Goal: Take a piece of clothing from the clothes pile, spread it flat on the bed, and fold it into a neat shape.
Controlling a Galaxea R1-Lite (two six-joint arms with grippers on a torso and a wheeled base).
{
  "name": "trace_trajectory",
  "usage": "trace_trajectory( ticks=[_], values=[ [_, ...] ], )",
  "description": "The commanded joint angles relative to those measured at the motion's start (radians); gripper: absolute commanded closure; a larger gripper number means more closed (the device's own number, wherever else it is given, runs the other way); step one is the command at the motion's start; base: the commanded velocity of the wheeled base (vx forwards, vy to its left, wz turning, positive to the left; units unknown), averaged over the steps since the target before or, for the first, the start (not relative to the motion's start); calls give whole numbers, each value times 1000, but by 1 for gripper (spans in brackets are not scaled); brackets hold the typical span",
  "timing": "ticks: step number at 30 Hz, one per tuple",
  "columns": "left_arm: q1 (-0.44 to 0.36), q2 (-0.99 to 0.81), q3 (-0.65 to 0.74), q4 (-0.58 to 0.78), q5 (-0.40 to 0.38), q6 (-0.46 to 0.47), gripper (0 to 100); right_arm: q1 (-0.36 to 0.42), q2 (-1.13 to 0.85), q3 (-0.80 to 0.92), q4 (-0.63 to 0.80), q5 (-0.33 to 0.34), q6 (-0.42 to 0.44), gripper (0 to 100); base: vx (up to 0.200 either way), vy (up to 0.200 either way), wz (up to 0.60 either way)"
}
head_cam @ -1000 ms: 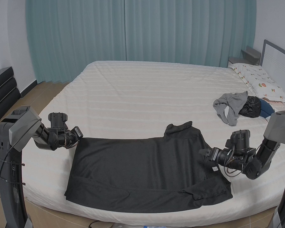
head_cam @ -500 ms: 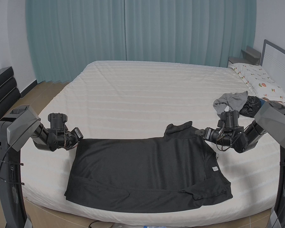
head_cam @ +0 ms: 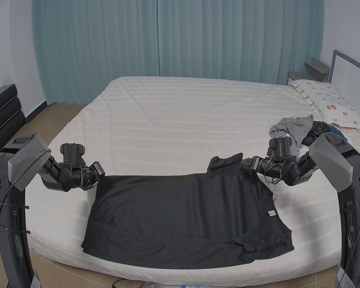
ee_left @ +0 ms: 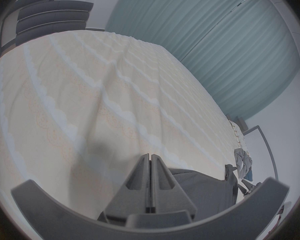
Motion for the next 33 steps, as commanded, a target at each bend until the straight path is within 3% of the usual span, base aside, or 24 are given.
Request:
trace_trajectory(
  ticks=[1, 2, 9, 27, 33],
  values=[
    [2, -1, -3, -1, 0, 0, 100, -5, 81, -63, 6, 3, 0, 0, 0, 0, 0],
    [6, 4, -9, -1, 0, 0, 100, -7, 109, -92, 4, 8, 9, 100, 0, 0, 0],
    [8, 2, -9, -1, 0, 0, 100, -10, 112, -128, 1, 8, 75, 100, 0, 0, 0],
    [23, -76, 20, 1, 0, 0, 100, -42, -60, 7, -14, 23, 207, 100, 0, 0, 0],
    [49, -119, 34, 1, -1, -3, 100, -43, -91, 53, -127, 19, 235, 100, 0, 0, 0]
  ],
)
